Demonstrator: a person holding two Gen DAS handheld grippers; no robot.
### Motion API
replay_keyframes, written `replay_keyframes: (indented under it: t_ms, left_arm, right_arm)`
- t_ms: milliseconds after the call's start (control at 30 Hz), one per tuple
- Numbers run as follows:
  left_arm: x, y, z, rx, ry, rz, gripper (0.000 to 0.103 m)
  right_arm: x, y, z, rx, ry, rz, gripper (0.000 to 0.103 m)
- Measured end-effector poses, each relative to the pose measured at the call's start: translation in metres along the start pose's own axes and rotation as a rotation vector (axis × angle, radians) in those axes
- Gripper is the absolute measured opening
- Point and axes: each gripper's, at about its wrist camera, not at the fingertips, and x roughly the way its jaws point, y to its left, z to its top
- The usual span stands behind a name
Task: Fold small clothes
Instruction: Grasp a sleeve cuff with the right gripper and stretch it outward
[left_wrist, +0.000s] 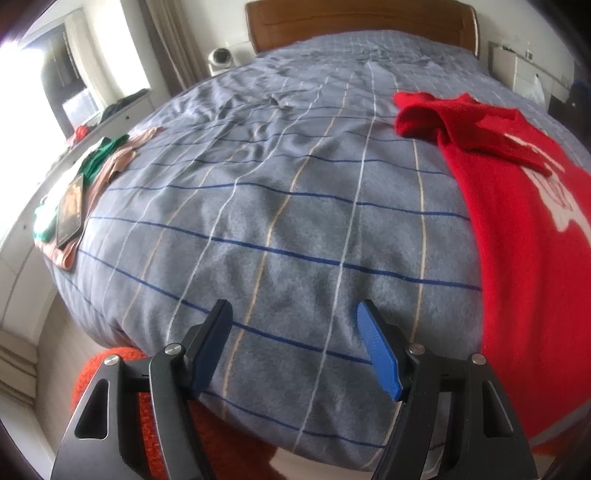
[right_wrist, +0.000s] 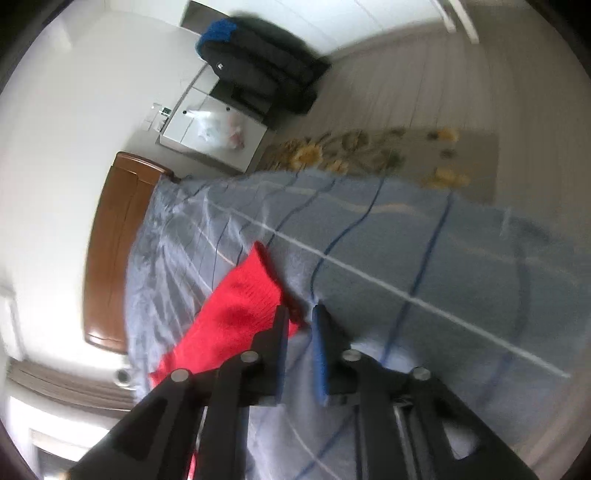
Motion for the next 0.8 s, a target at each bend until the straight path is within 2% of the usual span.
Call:
replay_keyframes:
  t_ms: [100, 200, 267, 333, 400, 433, 533, 600, 667, 733, 800]
  left_arm:
    - [-0.001, -0.007, -0.001, 0.02, -0.006, 0.018, 0.072]
    - [-0.009, -0.01, 0.002, 0.048, -0.014, 0.003, 0.072]
    - [-0.022, -0.009, 0.008, 0.072, -0.03, -0.021, 0.072]
    - [-0.036, -0.008, 0.018, 0.097, -0.05, -0.051, 0.072]
    - [-0.054, -0.011, 0.038, 0.134, -0.095, -0.106, 0.075]
    - [-0.063, -0.017, 0.05, 0.164, -0.124, -0.134, 0.08]
    - [-0.076, -0.059, 0.084, 0.328, -0.171, -0.249, 0.084]
    - [-0.079, -0.104, 0.101, 0.495, -0.209, -0.326, 0.084]
    - [-0.076, -0.15, 0.108, 0.669, -0.282, -0.35, 0.084]
    - [-0.062, -0.182, 0.115, 0.773, -0.263, -0.358, 0.084]
    - [-0.039, -0.211, 0.124, 0.84, -0.202, -0.377, 0.083]
  right_arm:
    - [-0.004, 0.031, -0.006, -0.118, -0.011, 0.054, 0.017]
    - [0.009, 0.061, -0.015, -0.248, 0.024, 0.107, 0.019]
    - [0.027, 0.064, -0.02, -0.299, 0.055, 0.054, 0.027]
    - [0.04, 0.049, -0.023, -0.287, 0.069, -0.037, 0.027]
    - [0.035, 0.032, -0.028, -0.247, 0.064, -0.043, 0.026]
    - [0.028, 0.031, -0.032, -0.249, 0.052, -0.049, 0.026]
    - [0.008, 0.039, -0.049, -0.315, 0.042, -0.031, 0.027]
    - [-0.005, 0.046, -0.065, -0.366, 0.042, -0.009, 0.031]
    - [-0.016, 0.054, -0.085, -0.424, 0.031, 0.007, 0.037]
    - [-0.018, 0.057, -0.102, -0.471, 0.032, 0.009, 0.037]
    - [-0.014, 0.055, -0.119, -0.496, 0.04, 0.002, 0.037]
